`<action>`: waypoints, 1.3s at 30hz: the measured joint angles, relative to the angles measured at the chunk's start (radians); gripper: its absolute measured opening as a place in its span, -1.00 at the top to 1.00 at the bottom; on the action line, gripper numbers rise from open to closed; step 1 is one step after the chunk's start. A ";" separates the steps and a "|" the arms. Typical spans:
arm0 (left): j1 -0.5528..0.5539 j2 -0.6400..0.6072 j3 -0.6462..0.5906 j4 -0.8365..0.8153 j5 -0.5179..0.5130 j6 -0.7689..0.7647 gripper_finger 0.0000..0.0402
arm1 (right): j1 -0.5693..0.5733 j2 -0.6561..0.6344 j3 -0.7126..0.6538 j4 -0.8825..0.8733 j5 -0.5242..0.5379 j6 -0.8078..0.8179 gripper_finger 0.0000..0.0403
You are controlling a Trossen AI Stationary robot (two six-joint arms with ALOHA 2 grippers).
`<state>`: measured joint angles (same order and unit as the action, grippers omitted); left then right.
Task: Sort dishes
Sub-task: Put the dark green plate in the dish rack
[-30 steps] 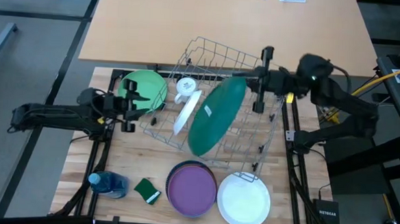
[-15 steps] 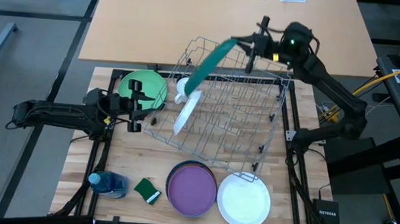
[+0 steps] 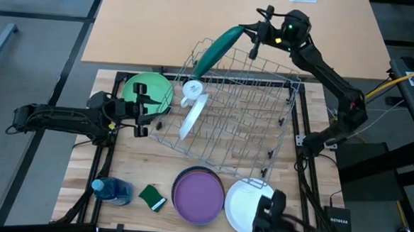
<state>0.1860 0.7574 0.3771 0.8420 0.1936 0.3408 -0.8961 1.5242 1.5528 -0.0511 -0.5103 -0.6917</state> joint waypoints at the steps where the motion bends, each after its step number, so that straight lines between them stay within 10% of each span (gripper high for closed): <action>1: 0.000 0.000 0.000 -0.001 0.000 0.001 0.30 | -0.007 0.009 0.000 -0.001 0.001 -0.033 0.94; 39: 0.000 0.005 0.000 -0.079 0.000 0.065 0.30 | -0.093 0.151 0.000 0.219 -0.070 -0.260 0.94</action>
<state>0.1860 0.7620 0.3771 0.7634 0.1932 0.4055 -0.9886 1.6757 1.5532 0.1681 -0.5803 -0.9522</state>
